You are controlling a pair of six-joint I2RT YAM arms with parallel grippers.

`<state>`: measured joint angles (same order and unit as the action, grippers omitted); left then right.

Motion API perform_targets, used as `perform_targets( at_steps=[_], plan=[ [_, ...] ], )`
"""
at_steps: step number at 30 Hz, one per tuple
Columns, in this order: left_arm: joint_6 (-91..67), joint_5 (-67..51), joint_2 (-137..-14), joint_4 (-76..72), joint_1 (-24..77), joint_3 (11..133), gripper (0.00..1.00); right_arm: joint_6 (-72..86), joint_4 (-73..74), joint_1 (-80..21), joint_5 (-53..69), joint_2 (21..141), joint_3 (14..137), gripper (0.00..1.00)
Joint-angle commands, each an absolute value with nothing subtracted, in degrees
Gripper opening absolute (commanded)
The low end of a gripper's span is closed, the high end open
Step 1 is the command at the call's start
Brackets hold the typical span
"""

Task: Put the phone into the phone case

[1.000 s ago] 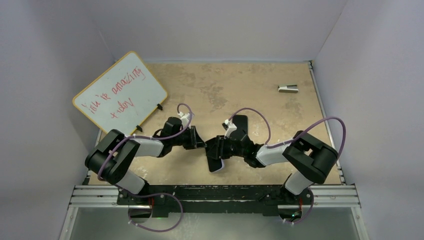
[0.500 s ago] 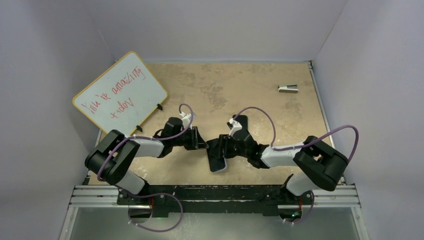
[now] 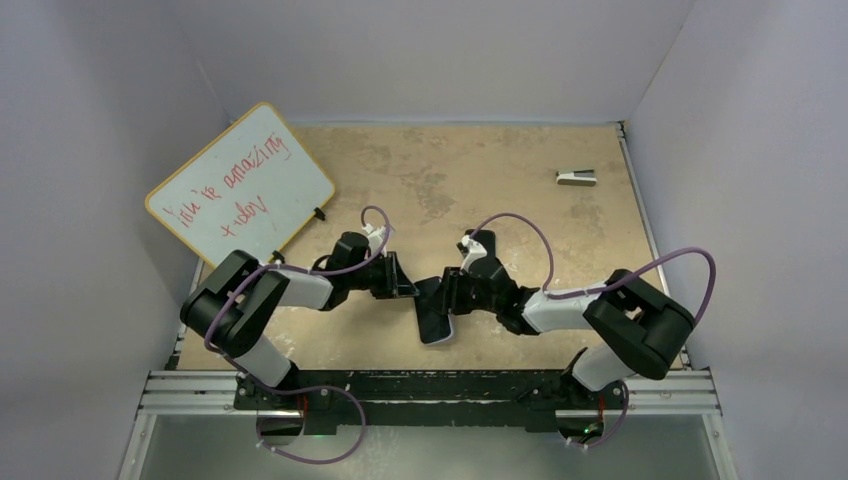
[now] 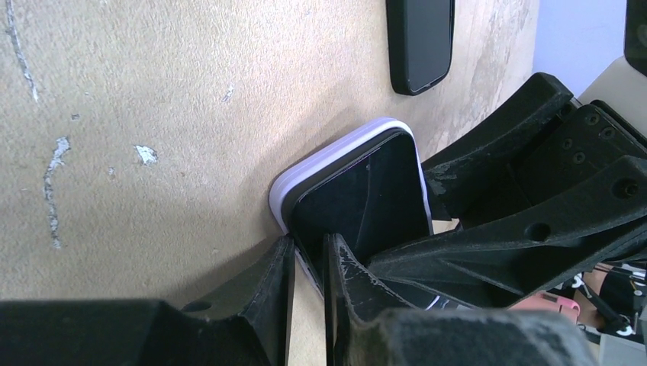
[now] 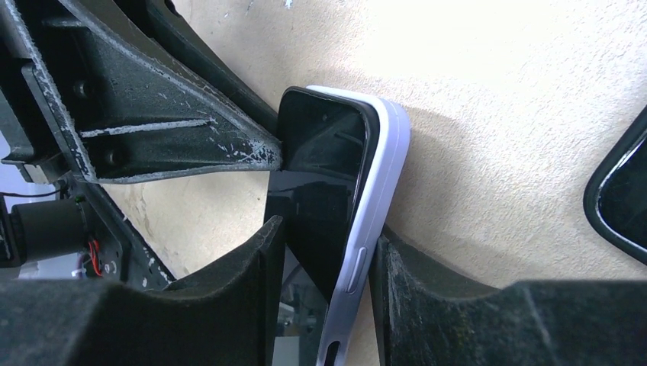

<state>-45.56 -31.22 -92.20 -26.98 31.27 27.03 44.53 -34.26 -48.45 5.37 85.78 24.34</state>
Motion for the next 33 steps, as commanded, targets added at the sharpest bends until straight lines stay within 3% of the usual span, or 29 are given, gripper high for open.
perform_targets(
  at_steps=[1,5,8,13,18,21,27,33],
  plan=[
    [-47.9,-34.3,-92.4,-32.1,33.6,28.7,0.16,43.3,-36.5,-48.2,7.6,88.0,24.3,0.44],
    [-51.0,-35.7,-91.3,-35.7,34.4,27.7,0.15,43.5,-37.2,-48.2,8.5,89.2,24.5,0.38],
    [-51.7,-36.3,-91.3,-34.3,34.4,28.0,0.16,44.3,-37.9,-48.2,9.7,89.3,24.4,0.23],
    [-51.3,-37.0,-83.7,-25.4,32.0,28.0,0.35,45.5,-36.6,-48.1,10.5,84.3,23.9,0.0],
    [-42.6,-33.8,-68.3,-5.0,29.0,34.1,0.65,48.1,-36.2,-47.5,11.8,75.7,22.5,0.0],
    [-40.3,-32.8,-61.5,-0.1,28.8,35.2,0.76,50.5,-35.8,-47.3,13.1,70.5,22.8,0.0],
    [-42.2,-35.1,-50.8,0.9,28.7,32.9,0.86,56.6,-39.9,-47.1,15.8,60.3,22.6,0.0],
    [-45.8,-42.3,-45.8,-9.3,28.7,31.9,0.89,63.0,-48.9,-47.1,18.1,53.9,21.4,0.0]
  ],
)
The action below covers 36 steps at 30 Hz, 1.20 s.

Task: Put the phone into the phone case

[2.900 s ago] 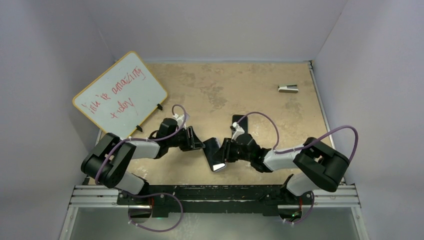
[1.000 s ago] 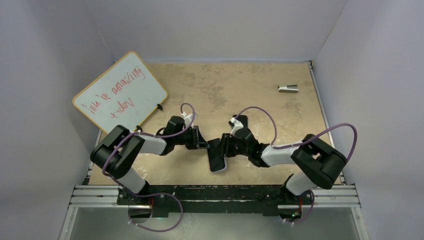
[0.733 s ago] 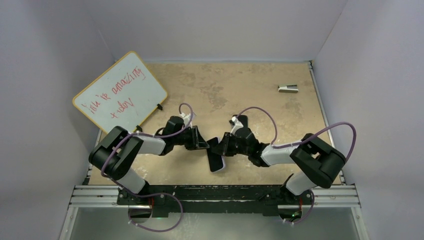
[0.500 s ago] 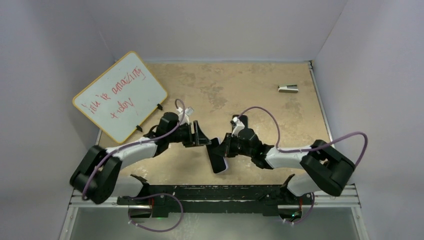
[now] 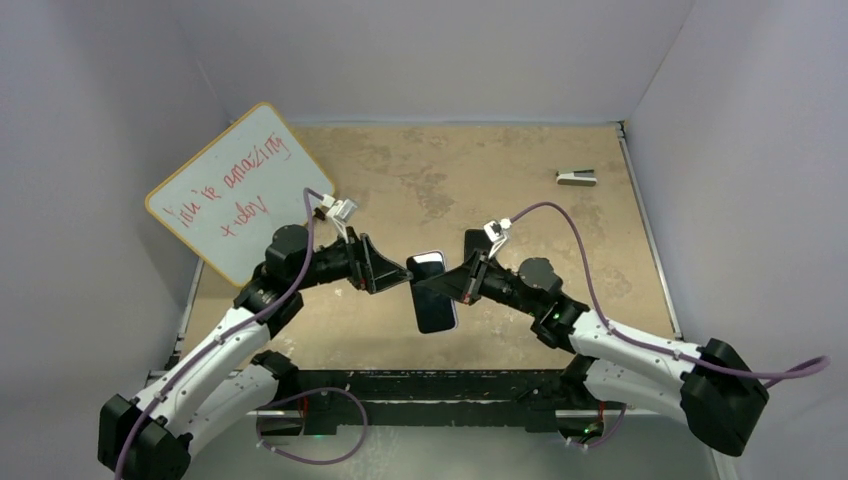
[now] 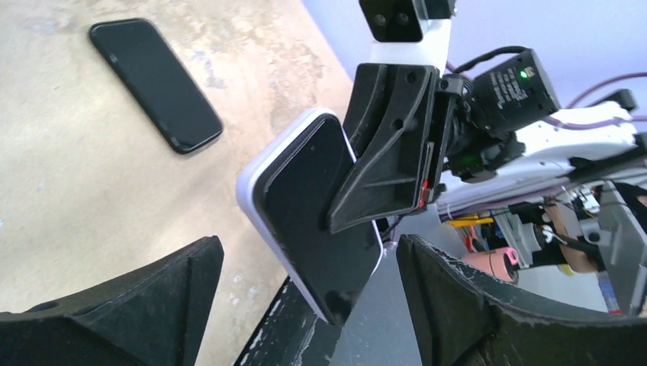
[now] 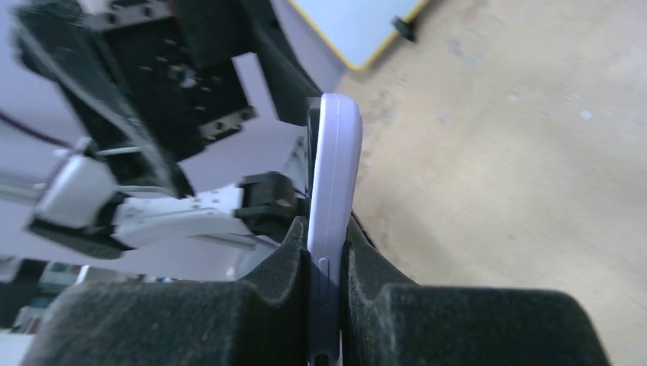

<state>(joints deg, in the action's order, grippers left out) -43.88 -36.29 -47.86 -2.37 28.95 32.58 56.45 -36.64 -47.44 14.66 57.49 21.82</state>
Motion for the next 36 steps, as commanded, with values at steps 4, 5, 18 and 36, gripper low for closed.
perform_targets(
  at_steps=[4,5,18,36],
  plan=[
    [-47.2,-44.7,-45.2,-12.9,28.7,31.4,0.89,67.0,-56.2,-47.1,20.9,53.6,21.4,0.0],
    [-48.7,-45.1,-45.1,-14.9,28.7,30.9,0.89,67.7,-58.0,-47.1,21.6,54.0,21.4,0.0],
    [-72.8,-47.8,-49.0,-55.6,28.8,20.9,0.63,73.7,-72.7,-47.1,26.9,61.1,21.3,0.0],
    [-61.1,-46.7,-48.2,-29.5,28.8,27.0,0.0,66.8,-57.1,-47.2,24.3,58.9,23.0,0.18]
  ],
)
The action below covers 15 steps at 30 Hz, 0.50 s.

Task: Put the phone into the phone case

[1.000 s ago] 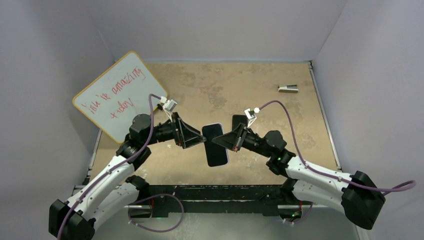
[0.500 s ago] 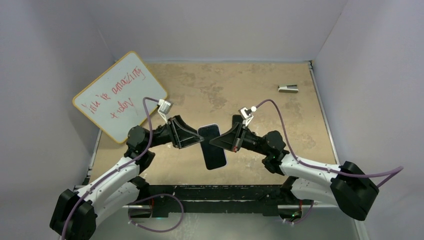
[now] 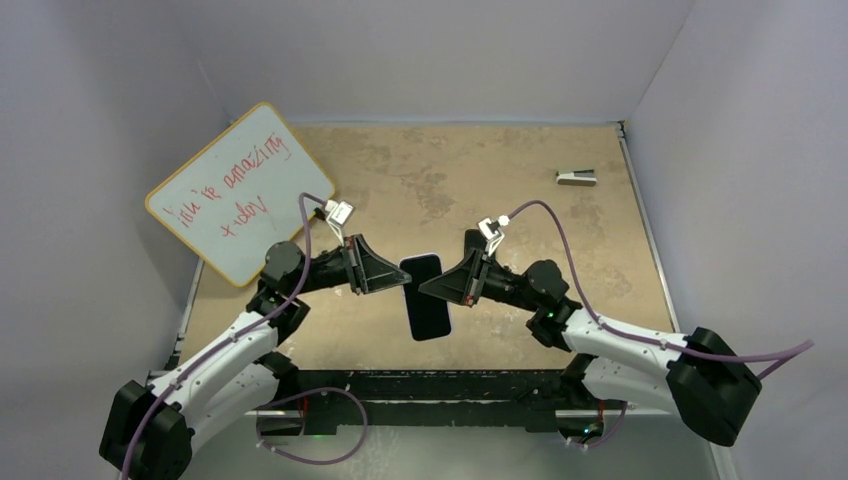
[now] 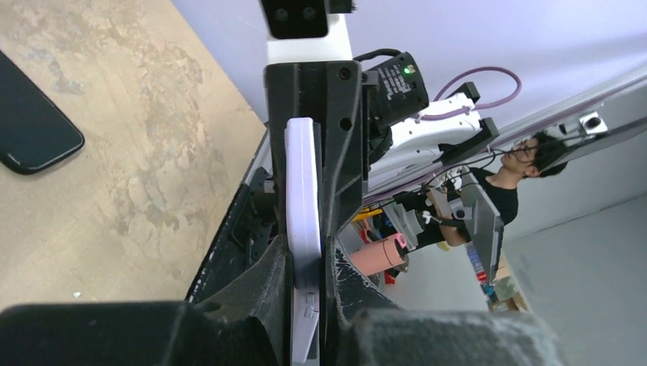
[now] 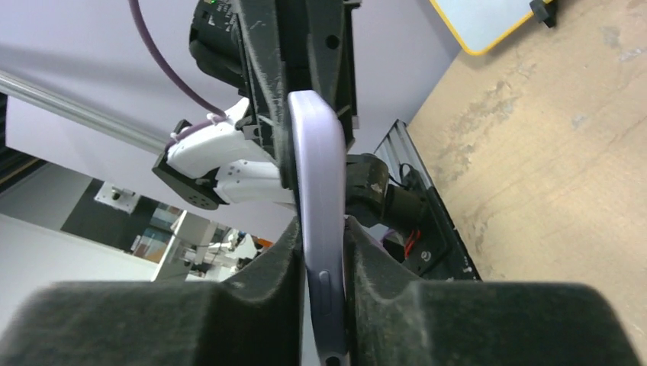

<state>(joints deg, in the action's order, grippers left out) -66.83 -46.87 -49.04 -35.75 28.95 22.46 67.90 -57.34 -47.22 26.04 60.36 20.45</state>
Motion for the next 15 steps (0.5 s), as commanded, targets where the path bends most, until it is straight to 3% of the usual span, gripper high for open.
perform_targets(
  at_steps=[1,2,6,8,10,15],
  plan=[
    [-60.5,-46.9,-48.2,-28.1,28.8,27.7,0.0,66.9,-57.2,-47.2,24.2,59.1,23.1,0.1],
    [-60.2,-47.1,-48.0,-27.2,28.8,28.2,0.0,66.8,-57.6,-47.2,24.3,59.2,23.2,0.04],
    [-59.7,-47.1,-46.8,-25.3,28.8,29.0,0.39,68.6,-60.3,-47.1,20.9,58.7,22.9,0.0],
    [-59.8,-47.0,-46.1,-25.1,28.8,28.0,0.52,68.9,-60.7,-47.1,18.4,58.1,23.1,0.0],
    [-61.2,-47.6,-45.6,-27.2,28.8,25.8,0.58,68.4,-60.2,-47.1,16.1,57.6,23.8,0.0],
    [-69.7,-47.4,-45.9,-40.0,29.3,17.8,0.61,68.2,-61.0,-47.1,12.7,58.2,24.8,0.0]
  ],
)
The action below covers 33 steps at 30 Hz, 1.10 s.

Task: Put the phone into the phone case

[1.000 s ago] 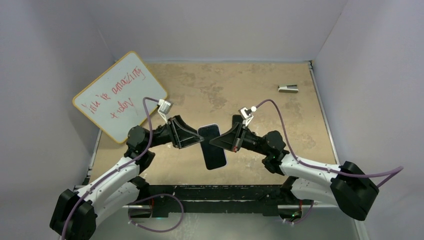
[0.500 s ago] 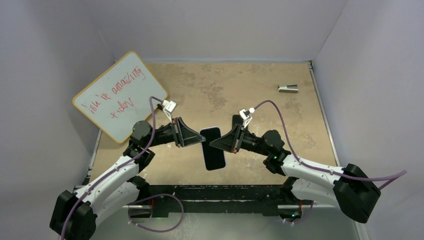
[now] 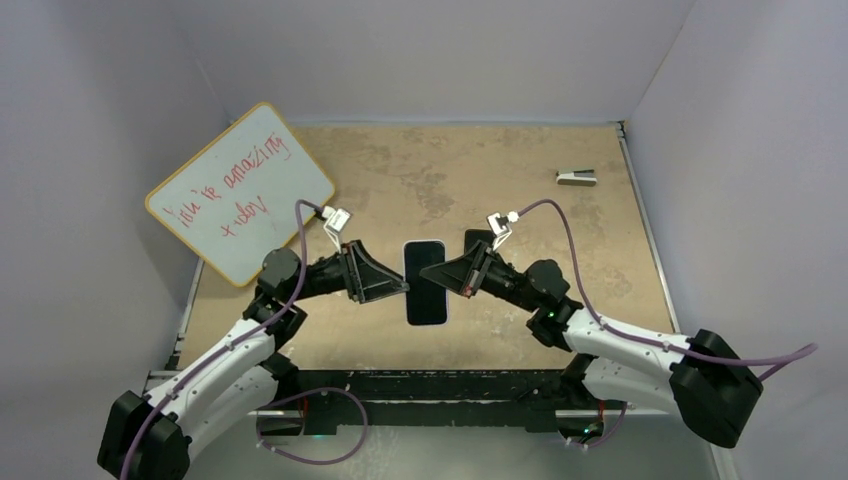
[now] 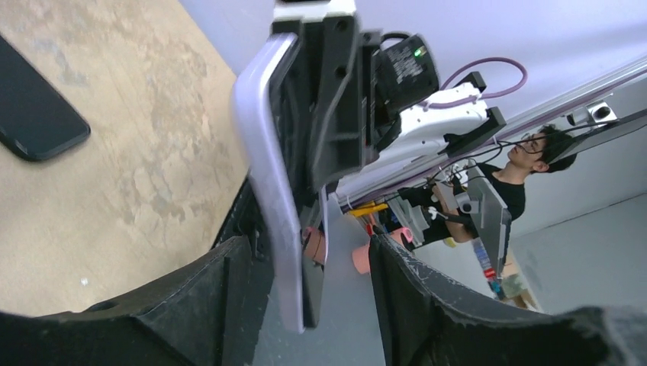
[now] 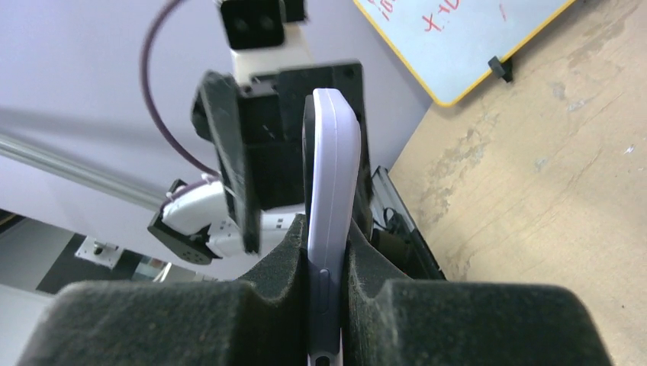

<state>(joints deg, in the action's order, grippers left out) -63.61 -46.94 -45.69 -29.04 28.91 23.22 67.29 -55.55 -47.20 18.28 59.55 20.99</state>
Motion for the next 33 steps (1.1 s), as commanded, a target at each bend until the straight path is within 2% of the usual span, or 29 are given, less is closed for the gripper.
perform_targets(
  at_steps=[1,6,8,10,14,19,27,29,33],
  plan=[
    [-71.3,-47.0,-46.3,-42.7,29.6,16.2,0.61,68.2,-61.4,-47.1,12.2,58.4,24.8,0.0],
    [-72.6,-45.2,-49.7,-47.1,32.7,13.8,0.57,68.4,-63.2,-47.1,10.8,60.0,24.8,0.0],
    [-72.7,-44.6,-50.6,-47.8,33.6,13.8,0.45,68.4,-63.4,-47.1,10.2,60.3,24.4,0.0],
    [-72.5,-44.6,-51.0,-47.2,33.8,13.9,0.27,68.4,-63.5,-47.1,9.8,60.5,24.1,0.0],
    [-69.6,-43.6,-50.1,-38.8,33.8,14.5,0.01,66.1,-61.3,-47.1,9.4,60.3,23.9,0.0],
    [-65.8,-41.8,-48.2,-29.7,33.8,16.0,0.0,63.2,-54.6,-47.1,8.8,58.5,24.2,0.01],
    [-60.8,-45.3,-47.9,-29.1,33.8,18.6,0.0,59.7,-46.4,-47.1,11.6,56.5,26.6,0.35],
    [-58.9,-46.4,-47.5,-28.1,33.8,19.4,0.0,58.6,-43.6,-47.1,11.4,55.3,27.7,0.4],
    [-57.2,-48.1,-47.0,-27.4,33.7,20.2,0.0,56.2,-38.6,-47.1,10.7,53.4,30.1,0.43]
  ],
)
